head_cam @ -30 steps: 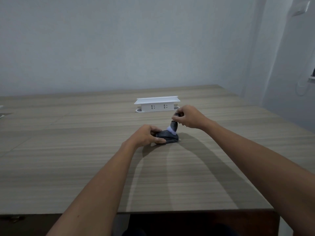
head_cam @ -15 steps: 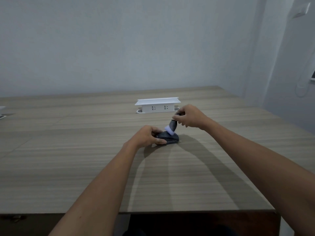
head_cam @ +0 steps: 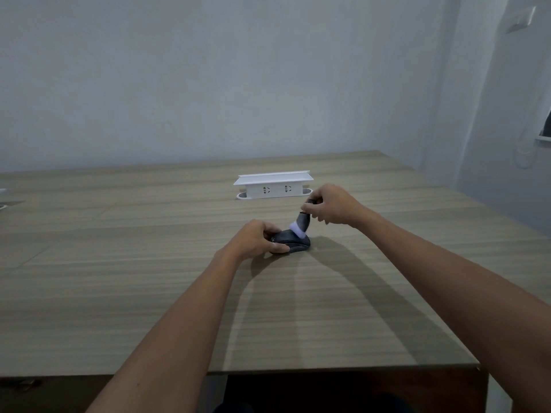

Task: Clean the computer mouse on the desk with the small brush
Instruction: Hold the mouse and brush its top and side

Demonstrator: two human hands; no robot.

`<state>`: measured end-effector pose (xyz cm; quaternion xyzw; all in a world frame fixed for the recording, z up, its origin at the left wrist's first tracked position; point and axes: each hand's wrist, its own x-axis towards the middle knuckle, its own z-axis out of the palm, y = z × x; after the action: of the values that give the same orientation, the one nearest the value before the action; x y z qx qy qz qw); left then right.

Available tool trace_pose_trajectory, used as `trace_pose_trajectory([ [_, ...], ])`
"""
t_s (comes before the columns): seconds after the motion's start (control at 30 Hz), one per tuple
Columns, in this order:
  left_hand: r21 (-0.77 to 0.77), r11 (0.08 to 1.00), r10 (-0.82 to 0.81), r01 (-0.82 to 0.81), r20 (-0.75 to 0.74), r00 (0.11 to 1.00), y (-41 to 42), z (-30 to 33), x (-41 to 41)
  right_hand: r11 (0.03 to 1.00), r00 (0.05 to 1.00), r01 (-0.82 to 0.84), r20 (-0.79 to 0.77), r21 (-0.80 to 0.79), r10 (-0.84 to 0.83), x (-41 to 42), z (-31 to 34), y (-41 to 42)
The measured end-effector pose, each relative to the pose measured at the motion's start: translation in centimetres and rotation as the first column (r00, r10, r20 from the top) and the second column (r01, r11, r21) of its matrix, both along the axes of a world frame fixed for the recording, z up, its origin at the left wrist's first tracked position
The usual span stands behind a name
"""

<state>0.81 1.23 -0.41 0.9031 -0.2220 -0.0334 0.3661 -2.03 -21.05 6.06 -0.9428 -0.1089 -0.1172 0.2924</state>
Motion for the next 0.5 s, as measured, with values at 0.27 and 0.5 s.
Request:
trace_pose_trajectory([
  [0.27,-0.001,1.0,0.013,-0.013,-0.001,1.0,-0.3,0.1,-0.2,0.999,1.0,0.005,0.003,-0.041,-0.005,-0.2,-0.3,0.0],
  [0.5,-0.017,1.0,0.017,-0.017,0.0,1.0,-0.4,0.0,-0.3,1.0,1.0,0.016,0.008,0.006,-0.016,-0.6,-1.1,-0.5],
])
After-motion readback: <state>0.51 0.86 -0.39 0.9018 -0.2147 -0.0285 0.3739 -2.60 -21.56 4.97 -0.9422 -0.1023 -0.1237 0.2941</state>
